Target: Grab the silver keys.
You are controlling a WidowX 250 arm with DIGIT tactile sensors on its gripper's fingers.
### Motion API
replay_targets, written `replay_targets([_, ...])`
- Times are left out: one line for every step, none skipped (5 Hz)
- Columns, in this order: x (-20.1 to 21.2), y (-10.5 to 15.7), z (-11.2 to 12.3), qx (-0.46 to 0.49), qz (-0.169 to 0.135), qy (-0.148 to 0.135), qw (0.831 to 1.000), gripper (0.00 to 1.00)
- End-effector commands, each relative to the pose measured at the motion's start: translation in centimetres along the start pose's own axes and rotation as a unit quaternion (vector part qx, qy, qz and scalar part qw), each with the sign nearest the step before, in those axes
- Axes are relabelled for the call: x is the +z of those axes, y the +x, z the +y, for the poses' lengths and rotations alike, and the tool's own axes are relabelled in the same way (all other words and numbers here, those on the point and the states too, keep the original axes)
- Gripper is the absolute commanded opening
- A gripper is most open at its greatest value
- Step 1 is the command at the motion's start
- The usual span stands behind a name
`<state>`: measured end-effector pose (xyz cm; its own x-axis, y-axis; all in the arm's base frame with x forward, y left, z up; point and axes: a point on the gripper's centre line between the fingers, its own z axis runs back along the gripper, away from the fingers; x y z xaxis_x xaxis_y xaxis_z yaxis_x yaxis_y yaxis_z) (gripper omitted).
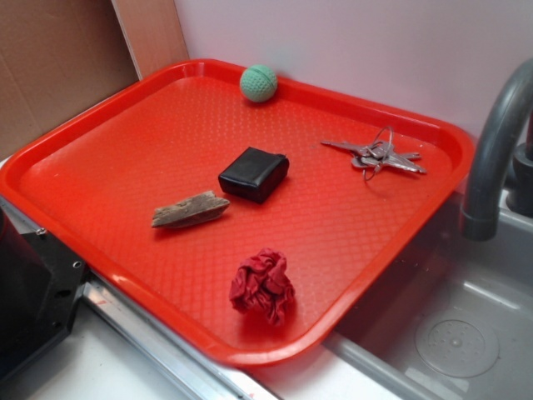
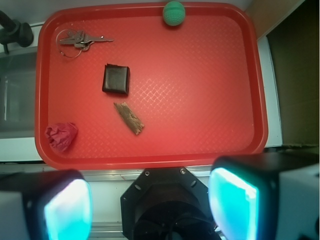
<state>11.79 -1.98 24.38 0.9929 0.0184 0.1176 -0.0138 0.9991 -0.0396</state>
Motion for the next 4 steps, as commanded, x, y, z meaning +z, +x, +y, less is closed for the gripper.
replay_targets([0.0, 0.0, 0.0, 0.0, 0.0, 0.0, 1.0, 1.0])
replay_targets([-3.2, 3.5, -0.9, 0.025, -0.02, -0.019, 0.999, 1.0])
replay_targets([-6.7, 6.4, -2.3, 0.054, -0.035, -0.021, 0.998, 1.0])
replay_targets([-9.5, 8.6, -3.9, 0.081, -0.053, -0.039, 0.995, 1.0])
